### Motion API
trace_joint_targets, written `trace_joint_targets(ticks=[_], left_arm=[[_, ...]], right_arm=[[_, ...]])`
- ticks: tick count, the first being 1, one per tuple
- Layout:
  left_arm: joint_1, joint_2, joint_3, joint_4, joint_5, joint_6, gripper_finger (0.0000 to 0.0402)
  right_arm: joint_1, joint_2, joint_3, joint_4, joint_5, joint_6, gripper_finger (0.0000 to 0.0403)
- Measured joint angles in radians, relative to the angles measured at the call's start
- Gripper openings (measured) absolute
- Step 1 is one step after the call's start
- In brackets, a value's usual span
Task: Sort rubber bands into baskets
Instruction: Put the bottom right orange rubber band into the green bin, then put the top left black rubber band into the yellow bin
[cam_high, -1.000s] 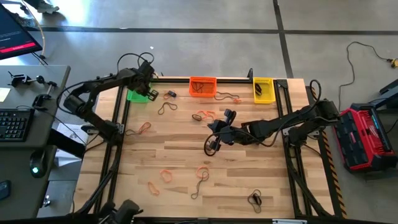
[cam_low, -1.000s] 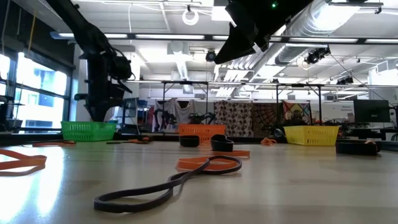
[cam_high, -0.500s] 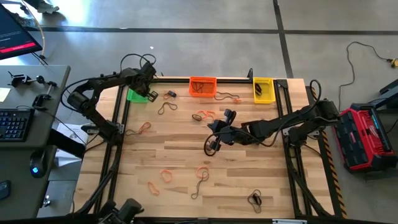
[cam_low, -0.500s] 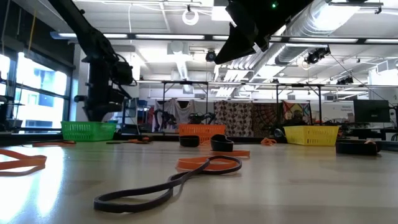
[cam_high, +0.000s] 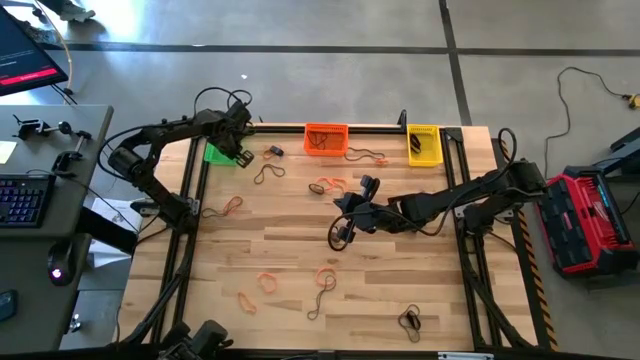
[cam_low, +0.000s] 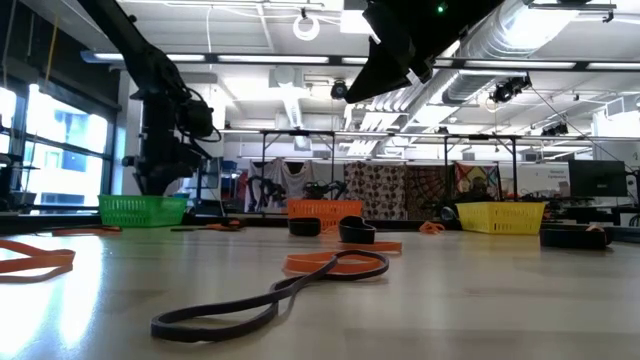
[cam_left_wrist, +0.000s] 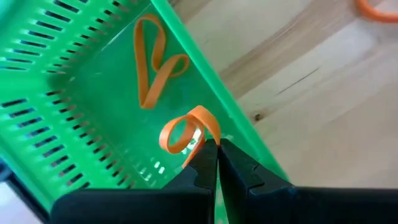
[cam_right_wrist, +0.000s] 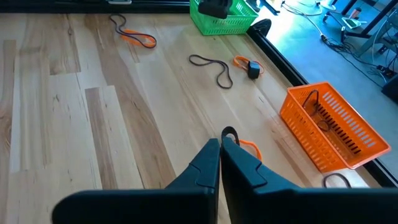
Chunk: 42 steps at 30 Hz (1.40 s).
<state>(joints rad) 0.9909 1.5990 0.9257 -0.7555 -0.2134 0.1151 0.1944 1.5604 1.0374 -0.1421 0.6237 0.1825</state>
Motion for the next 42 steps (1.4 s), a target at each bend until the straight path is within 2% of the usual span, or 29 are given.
trace_joint_targets(ticks=[8, 14, 21, 28, 35, 42], left_arm=[[-0.018, 0.0, 0.0, 0.0, -0.054, 0.072, 0.0053], [-0.032, -0.001, 0.0, -0.001, -0.168, 0.082, 0.008], [-0.032, -0.053, 0.0, -0.008, -0.192, 0.092, 0.0081], [-0.051, -0.182, 0.0, 0.0, -0.192, 0.092, 0.0057], [-0.16, -0.281, 0.0, 0.084, -0.116, 0.131, 0.0026], [-0.303, -0.281, 0.0, 0.204, 0.051, 0.174, 0.0001]], right_arm=[[0.0, 0.0, 0.0, 0.0, 0.0, 0.0, 0.0004], [0.0, 0.0, 0.0, 0.0, 0.0, 0.0, 0.0004], [0.0, 0.0, 0.0, 0.0, 0.0, 0.0, 0.0004], [0.007, 0.0, 0.0, 0.004, 0.001, 0.019, 0.0004], [0.001, -0.001, -0.035, 0.065, 0.023, 0.023, 0.0004], [-0.026, -0.001, -0.23, 0.38, -0.033, 0.029, 0.0004]])
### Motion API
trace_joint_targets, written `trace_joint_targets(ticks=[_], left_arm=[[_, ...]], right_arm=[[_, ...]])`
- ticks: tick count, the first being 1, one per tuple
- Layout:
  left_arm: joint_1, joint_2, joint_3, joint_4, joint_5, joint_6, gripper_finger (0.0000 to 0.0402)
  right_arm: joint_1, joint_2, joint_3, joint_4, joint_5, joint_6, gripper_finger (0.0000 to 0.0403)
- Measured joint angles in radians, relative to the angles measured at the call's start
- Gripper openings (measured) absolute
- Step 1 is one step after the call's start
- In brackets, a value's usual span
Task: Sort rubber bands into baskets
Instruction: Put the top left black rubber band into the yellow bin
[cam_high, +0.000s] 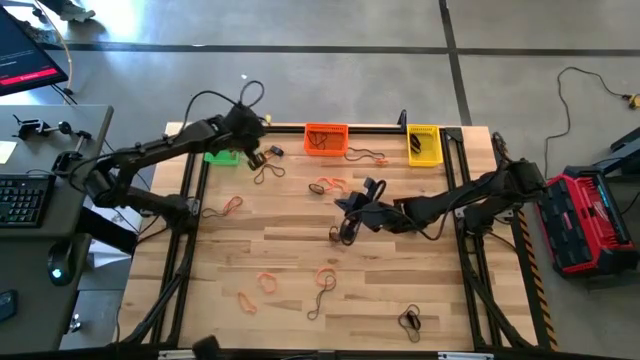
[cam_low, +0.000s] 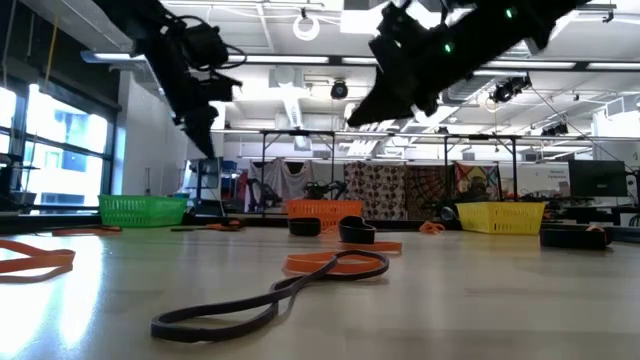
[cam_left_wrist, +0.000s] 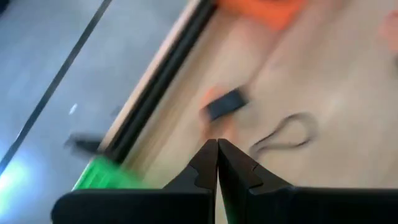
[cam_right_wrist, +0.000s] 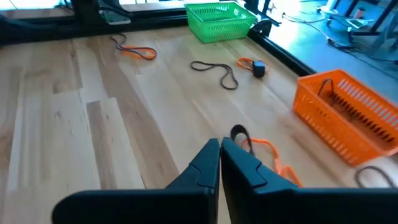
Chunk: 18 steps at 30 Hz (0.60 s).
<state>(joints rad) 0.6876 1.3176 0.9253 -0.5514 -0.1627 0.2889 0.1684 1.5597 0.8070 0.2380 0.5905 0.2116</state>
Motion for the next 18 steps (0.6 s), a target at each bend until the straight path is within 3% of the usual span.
trace_joint_targets(ticks=[4, 9, 18], left_arm=[[-0.06, 0.026, 0.0, 0.044, 0.079, 0.054, 0.0001], [-0.106, 0.073, 0.0, 0.114, 0.089, 0.094, 0.0007], [-0.105, 0.218, 0.0, 0.151, 0.083, 0.134, 0.0074]], right_arm=[[0.0, 0.0, -0.083, 0.132, -0.019, 0.021, 0.0004], [0.002, 0.0, -0.107, 0.136, -0.019, 0.053, 0.0004], [0.002, 0.0, -0.109, 0.134, -0.019, 0.053, 0.0004]])
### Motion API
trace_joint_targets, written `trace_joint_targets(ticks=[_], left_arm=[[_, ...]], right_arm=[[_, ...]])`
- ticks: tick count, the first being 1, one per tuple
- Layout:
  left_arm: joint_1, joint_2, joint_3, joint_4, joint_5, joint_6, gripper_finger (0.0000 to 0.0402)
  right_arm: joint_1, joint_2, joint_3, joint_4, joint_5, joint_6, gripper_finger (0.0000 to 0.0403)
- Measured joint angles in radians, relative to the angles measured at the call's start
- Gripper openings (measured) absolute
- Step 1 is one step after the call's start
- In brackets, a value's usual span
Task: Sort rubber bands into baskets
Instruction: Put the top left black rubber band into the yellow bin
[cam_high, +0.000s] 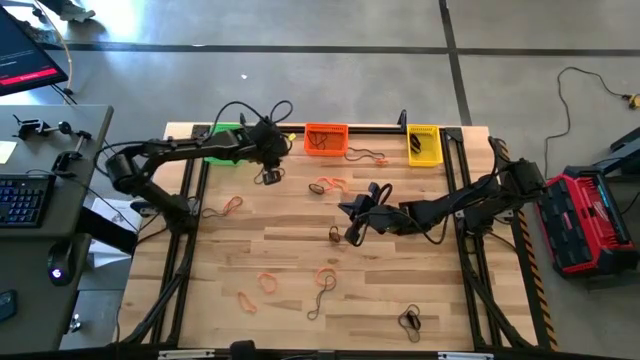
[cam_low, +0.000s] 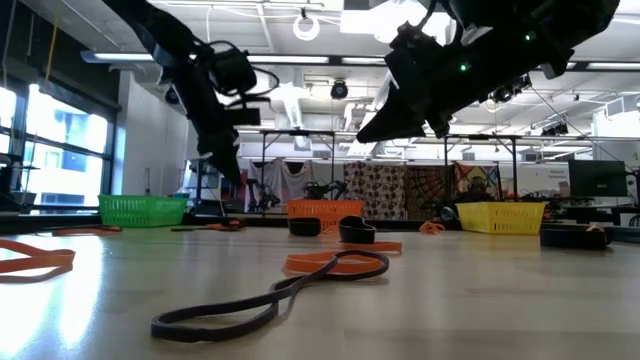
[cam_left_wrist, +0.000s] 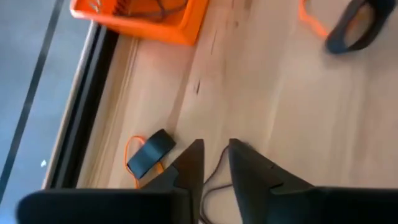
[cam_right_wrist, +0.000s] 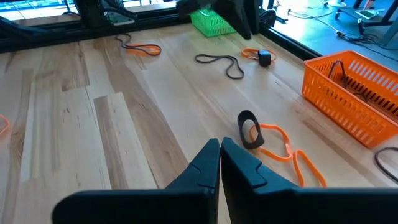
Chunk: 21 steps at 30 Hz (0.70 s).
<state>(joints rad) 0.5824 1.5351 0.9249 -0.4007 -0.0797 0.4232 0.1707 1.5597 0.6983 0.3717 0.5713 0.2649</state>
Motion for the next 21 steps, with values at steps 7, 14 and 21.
trace_joint_targets(ticks=[7, 14, 21], left_arm=[[0.05, 0.094, 0.0, 0.082, -0.02, -0.027, 0.0128], [0.092, 0.175, 0.0, 0.106, -0.022, -0.053, 0.0135], [0.114, 0.21, 0.0, 0.205, -0.032, -0.098, 0.0135]], right_arm=[[0.0, 0.0, 0.0, -0.001, 0.0, 0.007, 0.0004], [0.0, 0.0, 0.0, 0.0, 0.0, 0.007, 0.0004], [0.0, 0.0, 0.0, 0.0, 0.0, 0.015, 0.0004]])
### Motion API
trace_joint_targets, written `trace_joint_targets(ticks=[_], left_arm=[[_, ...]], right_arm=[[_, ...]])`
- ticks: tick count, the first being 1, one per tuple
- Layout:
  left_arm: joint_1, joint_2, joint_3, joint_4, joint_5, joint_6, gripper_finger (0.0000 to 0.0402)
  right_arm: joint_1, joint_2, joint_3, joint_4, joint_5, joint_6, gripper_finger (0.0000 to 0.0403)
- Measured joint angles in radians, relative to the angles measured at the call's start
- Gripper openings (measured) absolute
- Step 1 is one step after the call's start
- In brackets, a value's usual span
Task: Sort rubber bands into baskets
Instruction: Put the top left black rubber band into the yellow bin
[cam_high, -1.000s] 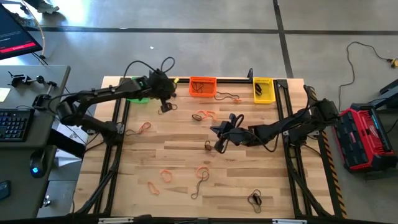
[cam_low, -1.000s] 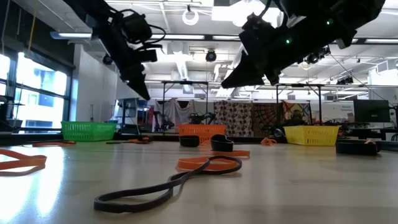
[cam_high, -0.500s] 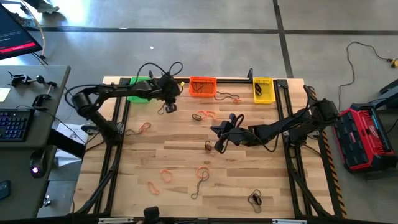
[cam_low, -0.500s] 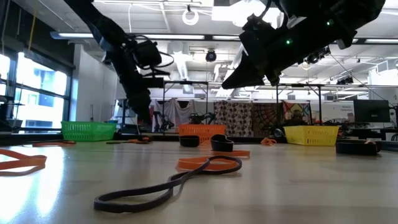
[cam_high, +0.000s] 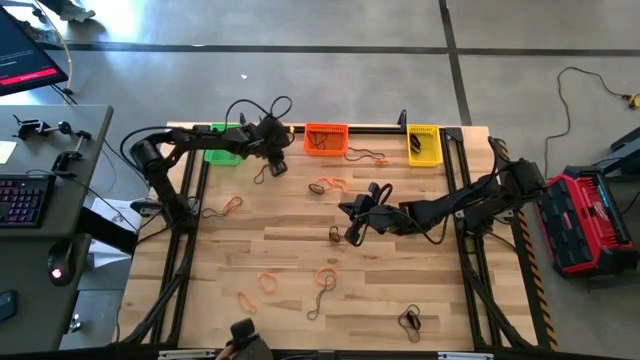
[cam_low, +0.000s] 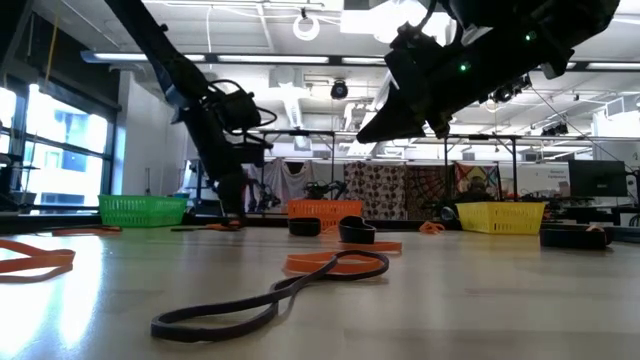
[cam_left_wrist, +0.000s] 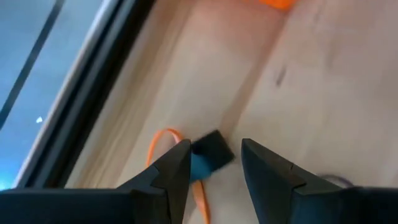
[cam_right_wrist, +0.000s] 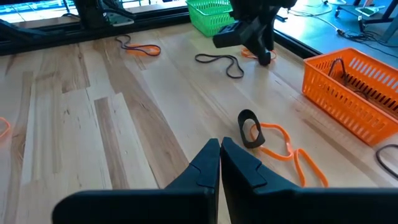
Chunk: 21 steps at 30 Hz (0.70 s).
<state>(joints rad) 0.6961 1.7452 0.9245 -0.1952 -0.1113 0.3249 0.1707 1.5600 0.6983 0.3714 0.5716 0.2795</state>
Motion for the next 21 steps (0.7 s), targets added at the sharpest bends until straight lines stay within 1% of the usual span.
trace_joint_targets(ticks=[5, 10, 14, 20, 21], left_arm=[[0.01, 0.012, 0.0, 0.018, 0.013, -0.008, 0.0131], [0.013, 0.038, 0.0, 0.017, 0.006, -0.008, 0.0111], [0.012, 0.042, 0.0, 0.018, -0.002, -0.008, 0.0081], [0.011, 0.016, 0.0, 0.015, -0.005, 0.006, 0.0013], [0.011, 0.009, 0.0, 0.014, -0.005, 0.006, 0.0007]], right_arm=[[0.0, 0.0, 0.0, 0.0, 0.0, 0.0, 0.0004], [0.0, 0.0, 0.0, -0.001, 0.0, 0.0, 0.0004], [0.0, 0.0, 0.0, -0.001, 0.0, 0.0, 0.0004], [0.0, 0.0, 0.0, -0.001, 0.0, -0.007, 0.0004], [0.0, 0.0, 0.0, -0.001, 0.0, -0.007, 0.0004]])
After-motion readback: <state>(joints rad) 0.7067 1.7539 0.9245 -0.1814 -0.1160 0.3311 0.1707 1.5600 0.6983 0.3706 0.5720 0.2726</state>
